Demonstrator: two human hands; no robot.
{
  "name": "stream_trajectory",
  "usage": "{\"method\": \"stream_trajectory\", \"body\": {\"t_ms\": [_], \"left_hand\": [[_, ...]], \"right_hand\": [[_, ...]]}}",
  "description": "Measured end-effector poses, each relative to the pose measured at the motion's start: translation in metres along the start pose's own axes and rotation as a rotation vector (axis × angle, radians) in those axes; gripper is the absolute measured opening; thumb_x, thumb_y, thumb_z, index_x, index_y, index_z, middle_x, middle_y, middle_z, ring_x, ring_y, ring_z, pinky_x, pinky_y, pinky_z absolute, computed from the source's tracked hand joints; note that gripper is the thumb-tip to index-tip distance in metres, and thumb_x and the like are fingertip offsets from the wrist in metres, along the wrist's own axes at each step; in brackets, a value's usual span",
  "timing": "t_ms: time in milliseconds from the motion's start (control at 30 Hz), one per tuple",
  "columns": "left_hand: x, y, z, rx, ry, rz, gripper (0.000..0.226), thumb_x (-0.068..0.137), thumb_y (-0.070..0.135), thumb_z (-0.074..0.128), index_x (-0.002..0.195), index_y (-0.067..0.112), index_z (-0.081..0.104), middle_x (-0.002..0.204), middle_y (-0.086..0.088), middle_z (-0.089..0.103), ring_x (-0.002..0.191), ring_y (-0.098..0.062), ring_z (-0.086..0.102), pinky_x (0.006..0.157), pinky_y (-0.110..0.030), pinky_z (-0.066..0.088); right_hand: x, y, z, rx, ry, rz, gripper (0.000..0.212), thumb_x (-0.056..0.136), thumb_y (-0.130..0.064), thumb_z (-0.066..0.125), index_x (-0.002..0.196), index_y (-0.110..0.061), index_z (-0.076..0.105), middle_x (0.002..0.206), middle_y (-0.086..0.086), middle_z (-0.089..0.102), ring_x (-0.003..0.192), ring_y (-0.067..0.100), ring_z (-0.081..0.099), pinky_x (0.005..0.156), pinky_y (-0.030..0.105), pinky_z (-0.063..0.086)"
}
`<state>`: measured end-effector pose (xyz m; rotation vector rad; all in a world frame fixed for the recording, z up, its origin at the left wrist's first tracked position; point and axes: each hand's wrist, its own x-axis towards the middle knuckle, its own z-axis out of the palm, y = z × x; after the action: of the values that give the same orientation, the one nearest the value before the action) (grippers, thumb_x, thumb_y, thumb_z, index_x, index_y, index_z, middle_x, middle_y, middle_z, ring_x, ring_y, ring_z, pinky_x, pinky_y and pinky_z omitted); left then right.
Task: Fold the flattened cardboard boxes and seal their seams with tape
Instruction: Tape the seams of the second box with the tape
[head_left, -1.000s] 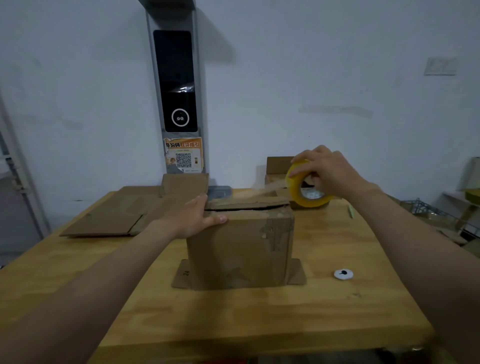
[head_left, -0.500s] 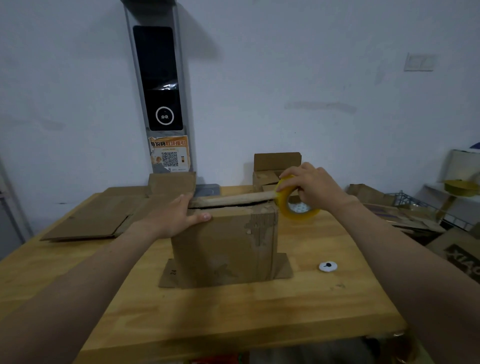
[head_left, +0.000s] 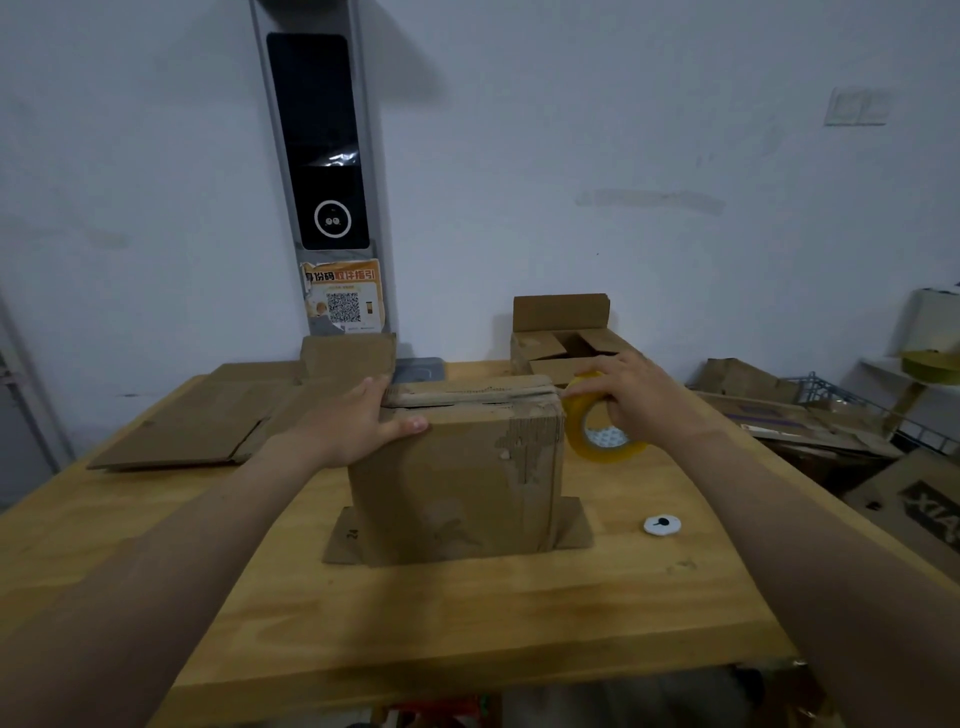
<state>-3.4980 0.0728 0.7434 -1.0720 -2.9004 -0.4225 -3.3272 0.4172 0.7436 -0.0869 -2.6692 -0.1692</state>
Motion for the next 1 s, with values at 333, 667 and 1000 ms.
{"method": "stream_trajectory", "body": {"t_ms": [333,667,1000], "left_hand": [[-0.004,-0.013,0.001,-0.059,-0.002,-0.011,0.143,0.053,0.111,0.024,0.163,0.020,0.014,0.168,-0.005,0.022,0.150,-0.026,0.030,0.118,-0.052,0.034],[-0.058,-0.061,-0.028,0.266,-0.002,-0.072,0.140,0.053,0.108,0.001,0.159,0.021,0.028,0.167,-0.003,0.025,0.156,-0.020,0.015,0.122,-0.061,0.013],[-0.095,-0.070,-0.017,0.345,0.134,-0.088,0.124,0.059,0.105,-0.010,0.117,0.018,0.058,0.137,-0.006,0.057,0.134,-0.027,0.048,0.114,-0.051,0.033]], "right_hand": [[-0.009,-0.023,0.011,0.068,-0.006,0.081,0.064,0.095,0.000,0.054,0.132,-0.052,0.060,0.143,-0.012,0.054,0.126,0.021,0.045,0.091,0.044,0.051],[0.003,-0.107,0.014,0.267,0.002,0.020,0.067,0.092,0.008,0.054,0.131,-0.045,0.064,0.142,-0.010,0.053,0.121,0.020,0.041,0.105,0.039,0.043],[0.015,-0.156,0.013,0.243,-0.033,0.012,0.072,0.091,0.004,0.055,0.132,-0.056,0.057,0.140,-0.017,0.049,0.117,0.015,0.040,0.093,0.042,0.051]]}}
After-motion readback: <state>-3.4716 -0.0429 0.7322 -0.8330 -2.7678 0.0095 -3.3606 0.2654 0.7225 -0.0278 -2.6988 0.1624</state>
